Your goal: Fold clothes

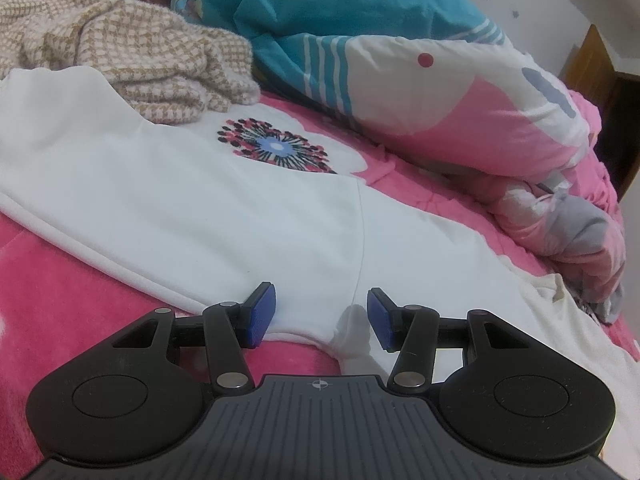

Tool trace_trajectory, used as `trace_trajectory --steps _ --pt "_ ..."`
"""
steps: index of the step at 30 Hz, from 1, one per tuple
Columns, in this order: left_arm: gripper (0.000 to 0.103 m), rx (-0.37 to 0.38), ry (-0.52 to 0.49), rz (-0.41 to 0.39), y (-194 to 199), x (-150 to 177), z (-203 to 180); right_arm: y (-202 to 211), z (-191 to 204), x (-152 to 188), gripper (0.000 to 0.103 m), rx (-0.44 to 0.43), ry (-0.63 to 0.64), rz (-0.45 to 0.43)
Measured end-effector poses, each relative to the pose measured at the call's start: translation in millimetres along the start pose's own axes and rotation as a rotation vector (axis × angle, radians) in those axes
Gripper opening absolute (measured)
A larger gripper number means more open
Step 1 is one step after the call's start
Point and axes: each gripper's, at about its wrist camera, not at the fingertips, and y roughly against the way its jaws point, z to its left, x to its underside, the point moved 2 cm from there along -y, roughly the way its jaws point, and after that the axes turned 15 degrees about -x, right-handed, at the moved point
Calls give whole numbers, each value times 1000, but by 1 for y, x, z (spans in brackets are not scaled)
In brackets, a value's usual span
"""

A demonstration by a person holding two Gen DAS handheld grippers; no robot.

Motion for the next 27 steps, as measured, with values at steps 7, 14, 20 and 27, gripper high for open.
trace_trajectory --steps 7,14,20,27 --pt "51 -2 4 -2 -1 0 0 6 -73 -3 9 113 -114 -78" --pt "51 -1 4 -5 -2 -1 1 -17 -103 31 10 220 -97 49" --pt "51 0 5 -5 -1 -1 1 -30 -82 38 19 357 26 163" --pt "51 0 5 -4 -1 -1 1 -42 28 64 44 66 147 255"
